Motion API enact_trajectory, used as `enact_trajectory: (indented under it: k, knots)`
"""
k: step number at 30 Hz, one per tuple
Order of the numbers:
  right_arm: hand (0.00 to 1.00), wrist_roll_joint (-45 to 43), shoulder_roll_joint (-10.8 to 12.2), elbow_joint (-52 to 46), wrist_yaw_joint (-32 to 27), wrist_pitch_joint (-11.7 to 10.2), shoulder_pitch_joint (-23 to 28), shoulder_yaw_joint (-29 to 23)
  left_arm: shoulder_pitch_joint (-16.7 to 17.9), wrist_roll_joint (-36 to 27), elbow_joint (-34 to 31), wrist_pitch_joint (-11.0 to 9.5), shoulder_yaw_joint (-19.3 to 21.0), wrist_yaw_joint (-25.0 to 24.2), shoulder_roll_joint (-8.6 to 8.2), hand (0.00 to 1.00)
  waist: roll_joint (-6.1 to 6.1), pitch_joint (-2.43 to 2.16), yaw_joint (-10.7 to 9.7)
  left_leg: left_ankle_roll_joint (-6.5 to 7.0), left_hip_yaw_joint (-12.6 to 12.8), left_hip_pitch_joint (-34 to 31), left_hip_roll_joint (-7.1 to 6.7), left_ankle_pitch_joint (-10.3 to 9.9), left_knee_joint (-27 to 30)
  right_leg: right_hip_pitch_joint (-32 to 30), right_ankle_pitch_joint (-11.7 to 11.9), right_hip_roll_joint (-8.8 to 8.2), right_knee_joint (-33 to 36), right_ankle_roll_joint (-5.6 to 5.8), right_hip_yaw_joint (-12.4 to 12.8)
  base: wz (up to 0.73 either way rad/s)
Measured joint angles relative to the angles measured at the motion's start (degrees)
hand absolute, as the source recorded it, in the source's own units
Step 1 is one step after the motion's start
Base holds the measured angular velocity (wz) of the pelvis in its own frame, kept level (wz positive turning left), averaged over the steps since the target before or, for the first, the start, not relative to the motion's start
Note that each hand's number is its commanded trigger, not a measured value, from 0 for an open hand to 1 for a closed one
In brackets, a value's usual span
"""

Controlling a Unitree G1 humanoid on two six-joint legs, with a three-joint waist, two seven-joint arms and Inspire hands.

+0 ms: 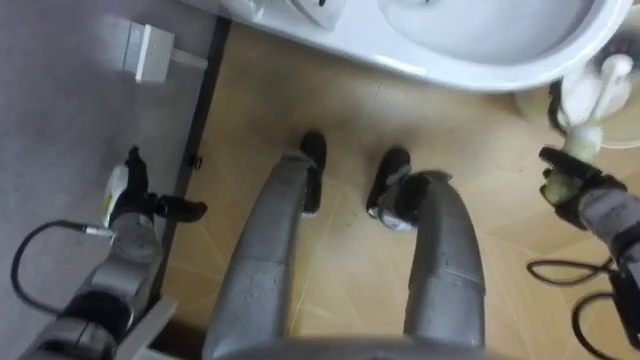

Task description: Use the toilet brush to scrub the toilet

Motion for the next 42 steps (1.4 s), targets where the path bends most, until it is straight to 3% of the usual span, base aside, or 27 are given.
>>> enact_trajectory:
  k: [3, 6, 11, 15, 18, 20, 25, 27, 32, 37, 39, 42]
  knots:
    - [1.0, 2.8, 1.1, 0.0, 0.0, 0.2, 1.4, -2.7, 1.3, -0.1, 0.2, 0.1, 0.1, 0.0, -0.25, 0.0, -0.5, -0.34, 0.0, 0.33, 0.2, 4.5, 0.19, 0.3, -3.3, 4.4, 1.3, 0.92, -4.0, 0.73, 0.4, -0.13]
    - [1.0, 3.9, 2.0, -0.4, -0.1, 0.3, 4.2, -6.0, 2.6, -0.5, 0.0, 0.1, 0.3, -0.1, -0.33, 0.0, -0.76, -0.51, -0.4, 0.86, 0.5, 10.0, 0.06, 1.0, -6.5, 9.8, 1.9, 0.79, -7.1, 1.48, 0.3, 0.0]
    - [1.0, 6.8, 3.3, -0.8, -0.3, 0.2, 8.1, -7.2, 3.4, -1.3, 0.3, -0.6, 1.5, -0.2, -1.31, 0.0, -1.31, -0.84, -0.8, 1.26, 0.6, 18.5, -0.03, 1.2, -10.9, 18.6, 2.6, 0.78, -12.1, 2.33, -0.5, 0.01]
    - [1.0, 9.6, 4.2, -0.8, 0.2, -0.4, 10.7, -9.5, 4.4, -1.4, 2.4, -2.3, 4.3, -1.2, -2.52, 0.0, -1.79, -1.11, -1.2, 1.38, 0.2, 26.3, 0.22, 1.2, -14.8, 26.8, 3.6, 2.32, -17.5, 3.28, 0.1, -0.04]
    - [1.0, 10.1, 4.7, -0.9, 0.8, -0.8, 13.3, -12.1, 6.1, -1.1, 2.3, -2.7, 8.2, -1.4, -3.31, 0.0, -1.95, -1.24, -1.2, 1.39, 0.0, 31.1, 0.31, 1.2, -17.4, 31.9, 4.2, 2.83, -20.9, 3.68, 0.0, -0.01]
    - [1.0, 10.1, 5.8, -1.3, 1.2, -2.2, 15.3, -13.9, 7.0, -1.0, 2.3, -2.7, 10.3, -1.4, -4.39, 0.0, -1.92, -1.28, -1.1, 1.4, 0.0, 33.9, 0.5, 1.2, -18.8, 34.9, 4.7, 3.24, -23.0, 3.87, 0.0, 0.0]
    - [1.0, 9.1, 8.1, -2.0, 2.1, -2.9, 20.4, -16.6, 11.0, 3.0, 0.5, -3.1, 13.3, -1.5, -5.36, 0.0, -1.8, -1.54, -1.4, 1.39, -0.3, 41.1, 0.58, 1.2, -22.4, 42.9, 5.2, 3.44, -27.7, 3.98, -1.5, 0.05]
    - [1.0, 6.5, 9.4, -2.4, 2.5, -4.4, 23.0, -16.7, 14.1, 6.2, -3.7, -3.1, 15.3, -1.5, -6.21, 0.0, -1.89, -2.05, -1.7, 1.36, -0.7, 44.7, 0.16, 1.2, -24.4, 46.5, 5.0, 3.46, -28.9, 4.34, -1.5, 0.12]
    - [1.0, 4.8, 12.1, -3.1, 2.8, -4.8, 26.6, -14.8, 20.0, 12.7, -12.3, -3.5, 16.4, -1.3, -6.94, 0.0, -2.65, -2.56, -1.7, 1.11, -1.3, 51.5, 0.06, 1.0, -27.4, 53.7, 5.0, 3.61, -33.0, 4.53, -3.0, 0.08]
    - [1.0, 0.9, 12.5, -4.2, 4.2, -5.0, 27.1, -14.7, 21.4, 18.6, -18.5, -3.9, 16.7, -0.5, -7.38, 0.0, -2.82, -2.54, -1.3, 0.89, -2.1, 55.7, 0.08, 1.0, -29.3, 58.8, 5.5, 4.33, -36.5, 4.74, -3.5, 0.09]
    - [1.0, 0.6, 12.9, -5.3, 4.9, -6.1, 27.1, -14.6, 23.0, 19.4, -22.5, -4.6, 17.6, 0.8, -8.59, 0.0, -2.89, -2.52, -1.3, 0.81, -2.2, 57.7, 0.05, 1.0, -30.3, 61.0, 5.6, 4.62, -37.8, 4.84, -3.5, 0.02]
    - [1.0, -1.6, 14.2, -6.7, 5.2, -7.3, 27.8, -13.7, 24.3, 22.8, -25.2, -5.5, 17.6, 2.5, -8.78, 0.0, -3.22, -2.31, -1.2, 0.51, -2.7, 59.8, 0.06, 0.9, -31.5, 63.5, 5.7, 4.97, -39.3, 4.8, -3.9, 0.07]
